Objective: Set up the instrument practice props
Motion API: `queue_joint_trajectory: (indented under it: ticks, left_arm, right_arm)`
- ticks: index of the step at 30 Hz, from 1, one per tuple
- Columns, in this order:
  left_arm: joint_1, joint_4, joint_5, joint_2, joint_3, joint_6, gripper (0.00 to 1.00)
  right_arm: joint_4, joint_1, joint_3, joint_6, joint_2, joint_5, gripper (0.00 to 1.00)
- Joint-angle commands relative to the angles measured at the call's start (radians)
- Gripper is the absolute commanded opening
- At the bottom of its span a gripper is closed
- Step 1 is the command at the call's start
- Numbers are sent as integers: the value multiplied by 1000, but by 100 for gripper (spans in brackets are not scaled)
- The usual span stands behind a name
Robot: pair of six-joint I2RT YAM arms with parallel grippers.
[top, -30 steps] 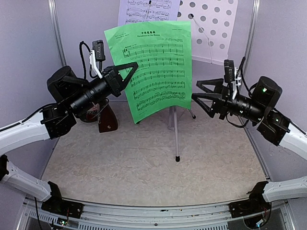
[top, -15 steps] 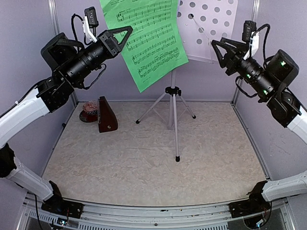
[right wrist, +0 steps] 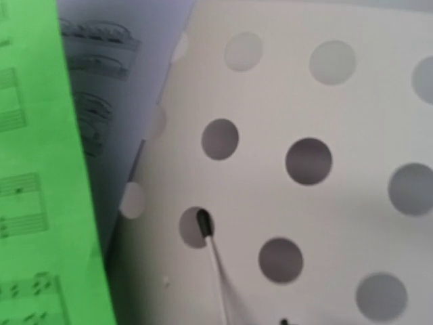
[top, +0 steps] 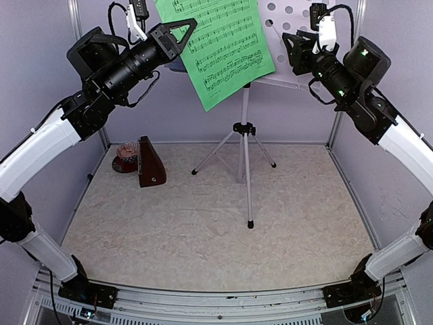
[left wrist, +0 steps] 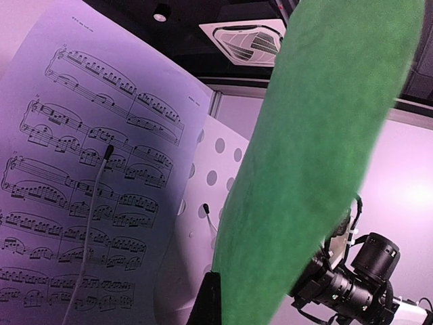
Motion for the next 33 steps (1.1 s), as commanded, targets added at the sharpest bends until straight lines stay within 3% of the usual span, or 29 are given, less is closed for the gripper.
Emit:
queue_joint_trajectory:
  ticks: [1, 10, 19, 26, 33]
  left_arm:
    - [7, 3, 13, 11, 30, 34, 0]
    - [32, 12, 11, 31, 51, 41, 0]
    - [60, 17, 20, 64, 86, 33, 0]
    - [61, 21, 24, 66, 87, 37, 0]
    - [61, 27, 25, 66, 87, 37, 0]
  right_arm:
    - [-63, -8, 91, -64, 56, 67, 38]
    - [-82, -8, 130, -81, 101, 65, 33]
    - [-86, -8, 136, -90, 107, 66, 13]
    - [-86, -8, 147, -120, 122, 110, 19]
    - [-110, -7, 169, -134, 154, 132, 16]
